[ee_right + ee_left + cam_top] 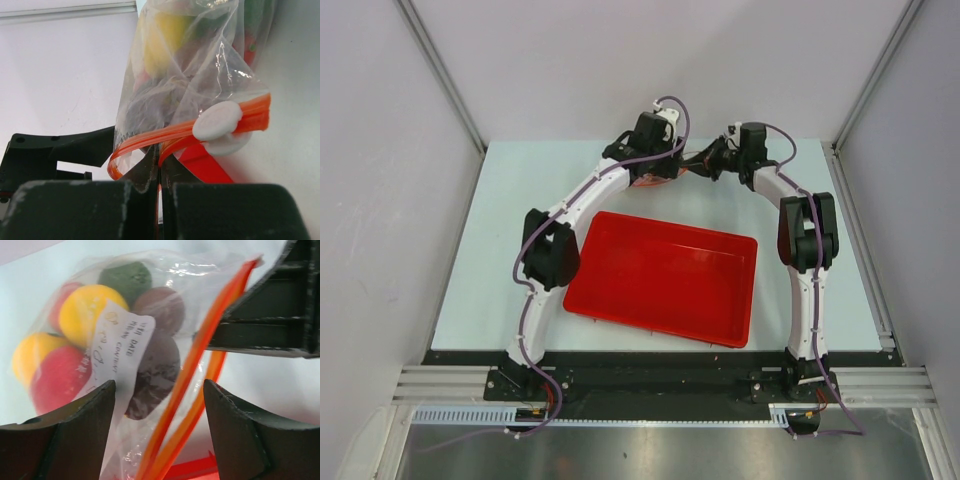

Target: Open the zip-top bag and remove the fake food

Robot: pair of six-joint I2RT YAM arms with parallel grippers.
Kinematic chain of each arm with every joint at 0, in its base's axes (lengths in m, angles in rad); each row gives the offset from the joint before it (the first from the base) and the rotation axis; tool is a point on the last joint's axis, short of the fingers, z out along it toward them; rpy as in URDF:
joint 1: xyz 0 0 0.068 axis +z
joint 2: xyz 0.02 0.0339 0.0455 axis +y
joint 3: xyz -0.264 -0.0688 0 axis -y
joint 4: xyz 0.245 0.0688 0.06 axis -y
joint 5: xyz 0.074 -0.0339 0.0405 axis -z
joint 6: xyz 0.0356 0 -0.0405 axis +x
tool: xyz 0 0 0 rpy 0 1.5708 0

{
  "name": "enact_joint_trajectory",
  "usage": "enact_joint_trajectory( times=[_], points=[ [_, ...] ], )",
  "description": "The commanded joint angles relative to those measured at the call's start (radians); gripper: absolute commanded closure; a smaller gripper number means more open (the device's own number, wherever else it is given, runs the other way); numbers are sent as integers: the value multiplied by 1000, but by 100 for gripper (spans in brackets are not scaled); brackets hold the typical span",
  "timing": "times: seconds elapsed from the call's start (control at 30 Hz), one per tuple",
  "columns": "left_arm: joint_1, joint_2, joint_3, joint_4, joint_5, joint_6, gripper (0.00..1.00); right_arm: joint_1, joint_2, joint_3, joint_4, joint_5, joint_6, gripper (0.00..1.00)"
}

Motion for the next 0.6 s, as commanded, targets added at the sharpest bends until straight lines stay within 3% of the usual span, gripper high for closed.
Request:
enact_joint_trajectory(
  times=[0.0,0.13,0.23,0.37,0.57],
  points=[
    [-5,-12,66,58,-106,27,27,0,-65,9,34,-40,16,100],
    [-3,-6,60,74,-135,16,36,2,-74,-7,41,-44,14,100],
    [-2,-2,63,58,-151,16,58,3,-91,-20,35,-44,0,100],
    [1,-12,63,37,-143,7,100,0,-128,-45,-81,-31,-81,100],
    [3,-44,48,43,-65,-90,100,-18,-163,-36,-452,149,-395,94]
  ],
)
